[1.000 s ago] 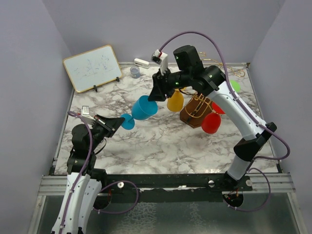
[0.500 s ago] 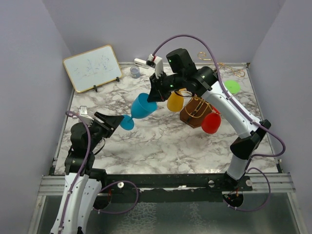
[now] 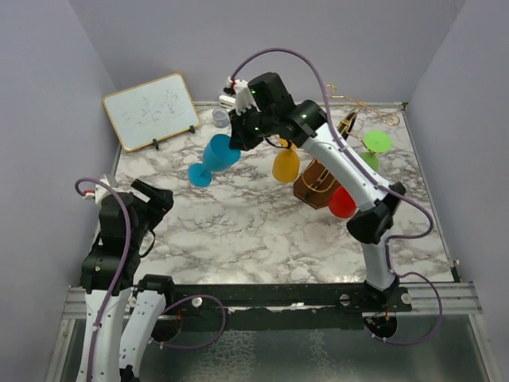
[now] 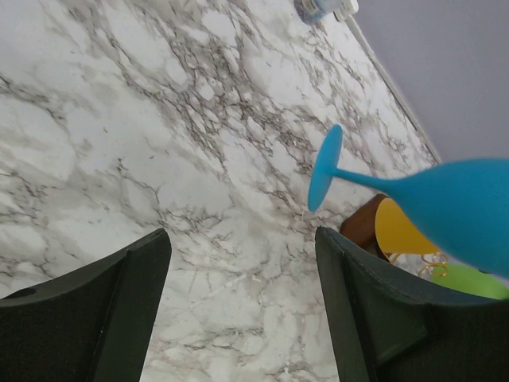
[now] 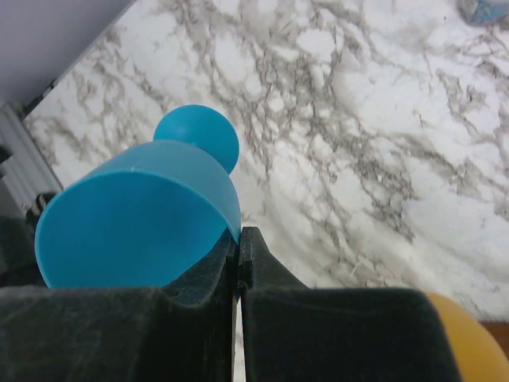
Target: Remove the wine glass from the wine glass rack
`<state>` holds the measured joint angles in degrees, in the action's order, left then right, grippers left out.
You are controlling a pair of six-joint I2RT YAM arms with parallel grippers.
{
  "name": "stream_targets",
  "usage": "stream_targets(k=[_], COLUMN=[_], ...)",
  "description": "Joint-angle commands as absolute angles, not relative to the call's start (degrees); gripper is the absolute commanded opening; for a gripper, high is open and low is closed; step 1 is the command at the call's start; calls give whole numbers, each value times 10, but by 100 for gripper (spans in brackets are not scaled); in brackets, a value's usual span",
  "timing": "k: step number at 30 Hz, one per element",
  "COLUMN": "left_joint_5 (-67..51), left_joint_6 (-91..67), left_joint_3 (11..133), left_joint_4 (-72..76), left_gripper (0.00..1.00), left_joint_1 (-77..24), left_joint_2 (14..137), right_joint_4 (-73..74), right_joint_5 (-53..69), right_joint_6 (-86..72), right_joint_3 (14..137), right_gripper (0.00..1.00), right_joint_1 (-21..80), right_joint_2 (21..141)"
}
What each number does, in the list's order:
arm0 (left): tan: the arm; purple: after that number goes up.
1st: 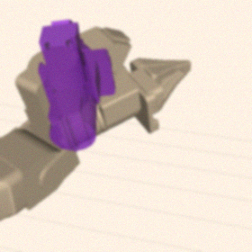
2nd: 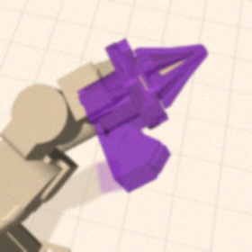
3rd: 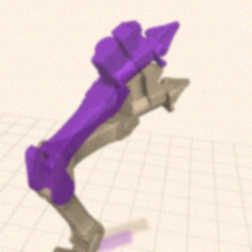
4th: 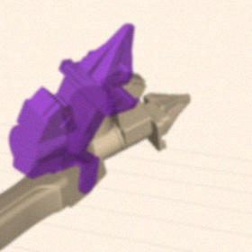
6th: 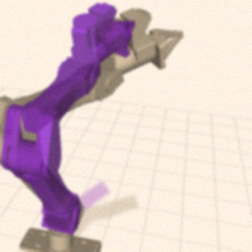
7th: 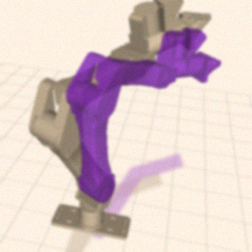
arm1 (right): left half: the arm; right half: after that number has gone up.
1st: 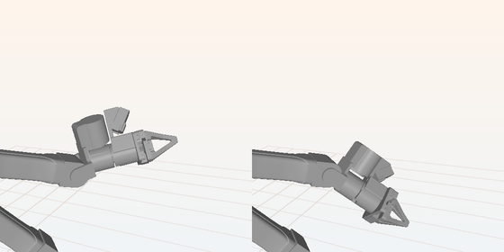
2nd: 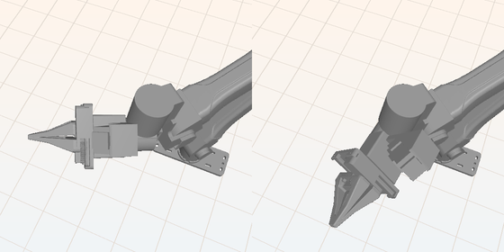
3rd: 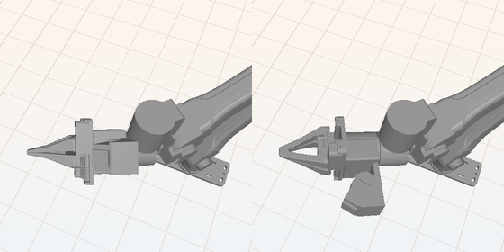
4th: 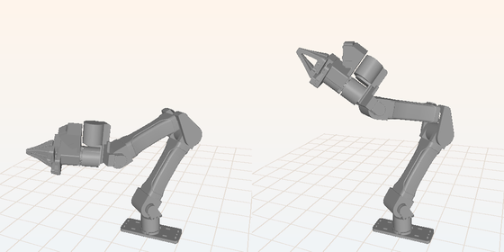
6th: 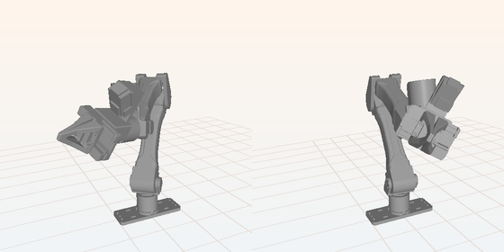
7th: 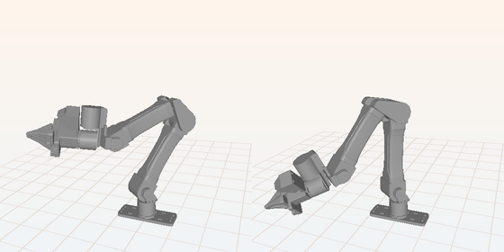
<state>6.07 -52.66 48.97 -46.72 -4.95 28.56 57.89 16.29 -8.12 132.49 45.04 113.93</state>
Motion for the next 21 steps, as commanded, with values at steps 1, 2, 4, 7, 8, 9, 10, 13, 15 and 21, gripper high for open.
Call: stream_targets(k=[1, 2, 4, 7, 8, 9, 10, 13, 15, 21], left_joint_5=[133, 135, 139, 151, 155, 159, 161, 160, 154, 146], left_joint_6=[-441, -427, -398, -366, -358, -353, -349, -347, -348, -351], left_joint_3=[561, 575, 608, 645, 652, 657, 659, 653, 645, 625], left_joint_4=[-526, -532, -546, -566, -570, -573, -574, -572, -569, -560], left_gripper=[74, 73, 72, 72, 72, 72, 72, 72, 72, 72], left_joint_1=[-47, -48, -47, -47, -47, -48, -48, -50, -50, -50], left_joint_2=[297, 305, 321, 339, 341, 342, 342, 338, 337, 331], right_joint_4=[613, 618, 599, 543, 537, 538, 541, 539, 533, 527], right_joint_5=[59, 44, 20, -14, -31, -45, -57, -73, -84, -89], right_joint_6=[-110, -117, -124, -133, -133, -131, -131, -133, -133, -131], right_joint_3=[1465, 1496, 1511, 1472, 1473, 1482, 1491, 1490, 1475, 1470], right_gripper=[1, 1, 1, 1, 1, 1, 1, 1, 1, 12], right_joint_1=[484, 489, 504, 528, 538, 546, 553, 563, 567, 570], right_joint_2=[1269, 1297, 1328, 1340, 1350, 1362, 1375, 1393, 1393, 1399])
